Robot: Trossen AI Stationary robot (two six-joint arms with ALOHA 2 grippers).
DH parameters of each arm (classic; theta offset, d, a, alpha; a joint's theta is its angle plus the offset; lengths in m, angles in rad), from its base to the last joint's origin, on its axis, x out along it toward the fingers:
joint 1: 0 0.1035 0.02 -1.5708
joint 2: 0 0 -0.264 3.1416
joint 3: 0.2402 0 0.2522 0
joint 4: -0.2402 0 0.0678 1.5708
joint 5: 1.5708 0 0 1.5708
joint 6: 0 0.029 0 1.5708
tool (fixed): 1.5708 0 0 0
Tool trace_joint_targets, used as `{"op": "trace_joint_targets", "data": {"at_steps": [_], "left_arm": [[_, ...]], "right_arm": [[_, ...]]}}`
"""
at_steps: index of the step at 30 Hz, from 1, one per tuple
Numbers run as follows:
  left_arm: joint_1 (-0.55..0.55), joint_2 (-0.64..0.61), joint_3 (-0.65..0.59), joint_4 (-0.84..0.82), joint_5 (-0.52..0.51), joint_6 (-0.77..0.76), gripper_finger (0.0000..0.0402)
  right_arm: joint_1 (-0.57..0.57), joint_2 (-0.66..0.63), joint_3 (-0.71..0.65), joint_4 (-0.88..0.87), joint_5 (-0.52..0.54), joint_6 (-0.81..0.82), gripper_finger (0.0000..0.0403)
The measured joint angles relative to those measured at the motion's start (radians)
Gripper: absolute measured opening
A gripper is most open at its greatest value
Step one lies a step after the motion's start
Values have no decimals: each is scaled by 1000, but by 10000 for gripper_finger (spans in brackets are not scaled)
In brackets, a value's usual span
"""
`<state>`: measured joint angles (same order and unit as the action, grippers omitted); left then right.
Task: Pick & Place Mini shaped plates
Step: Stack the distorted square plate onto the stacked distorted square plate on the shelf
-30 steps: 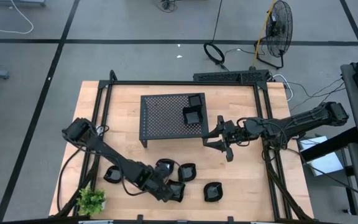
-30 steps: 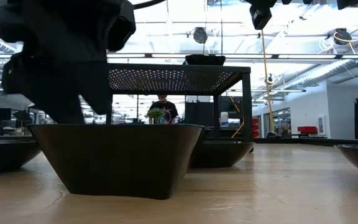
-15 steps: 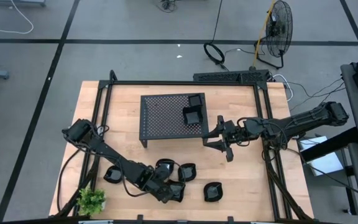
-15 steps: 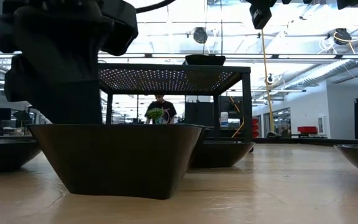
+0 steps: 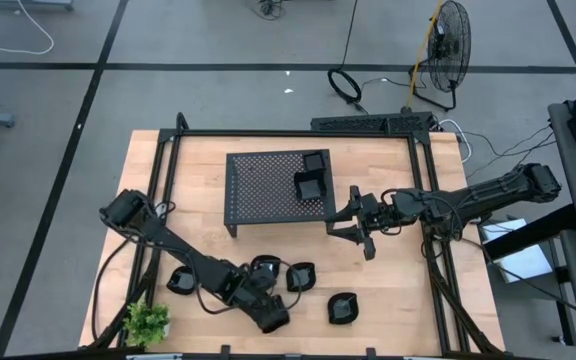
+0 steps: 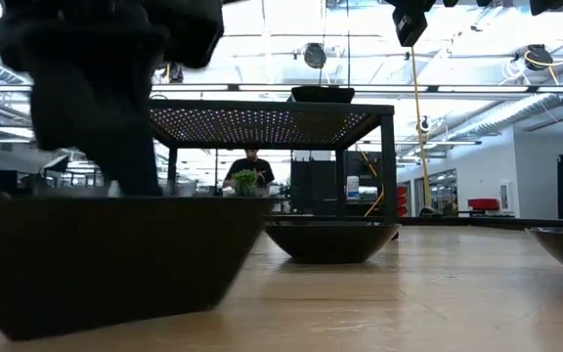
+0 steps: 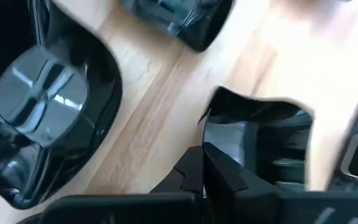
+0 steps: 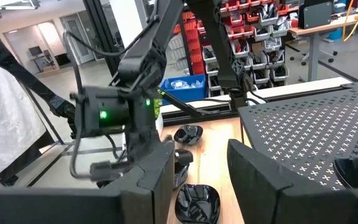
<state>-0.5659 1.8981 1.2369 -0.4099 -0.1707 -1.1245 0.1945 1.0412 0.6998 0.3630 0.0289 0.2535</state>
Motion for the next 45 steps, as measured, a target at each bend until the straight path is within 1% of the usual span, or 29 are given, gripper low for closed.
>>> {"op": "trace_joint_targets", "data": {"at_steps": [3,5,8,10,12,13,15,16,18,20,21,22,23,24,25,27,30,34,37,39,42,45], "left_arm": [[-1,-44,0,-8,-24,51,3],[-8,-86,0,-10,-61,89,3],[-25,-165,7,-23,-177,169,2],[-41,-219,17,-46,-293,245,2],[-57,-268,30,-53,-458,334,2],[-63,-293,37,-48,-564,376,2],[-79,-331,48,-34,-808,443,2],[-83,-344,49,-7,-938,482,1],[-90,-356,50,67,-1164,583,1],[-91,-358,50,164,-1330,726,1],[-86,-358,50,218,-1379,801,1],[-79,-359,50,269,-1397,868,1],[-68,-359,50,317,-1397,924,1],[-54,-359,50,353,-1387,965,1],[-40,-358,50,384,-1369,998,1],[-12,-358,50,421,-1325,1041,1],[19,-358,50,433,-1303,1061,1],[43,-358,50,433,-1283,1065,1],[57,-358,49,431,-1249,1050,1],[63,-358,49,430,-1241,1045,1],[72,-358,49,430,-1240,1044,1],[75,-358,49,429,-1228,1044,1]], "right_arm": [[0,0,0,1,0,0,134],[0,0,0,2,0,0,134],[5,1,0,7,1,-4,134],[18,10,0,18,1,-23,134],[38,25,0,35,4,-66,134],[51,35,0,52,19,-88,134],[82,58,0,97,84,-135,134],[101,69,0,108,136,-161,134],[133,96,0,148,280,-209,134],[161,127,0,190,454,-247,134],[171,145,0,223,531,-268,134],[176,167,0,267,589,-289,134],[179,192,0,319,623,-309,135],[180,216,0,373,628,-327,136],[178,241,0,427,617,-339,138],[164,294,0,541,559,-354,149],[138,350,0,646,476,-337,178],[101,404,0,726,441,-304,226],[74,438,7,786,437,-268,250],[60,458,30,797,408,-246,254],[54,481,68,791,363,-237,251],[54,494,103,779,372,-256,239]]}}
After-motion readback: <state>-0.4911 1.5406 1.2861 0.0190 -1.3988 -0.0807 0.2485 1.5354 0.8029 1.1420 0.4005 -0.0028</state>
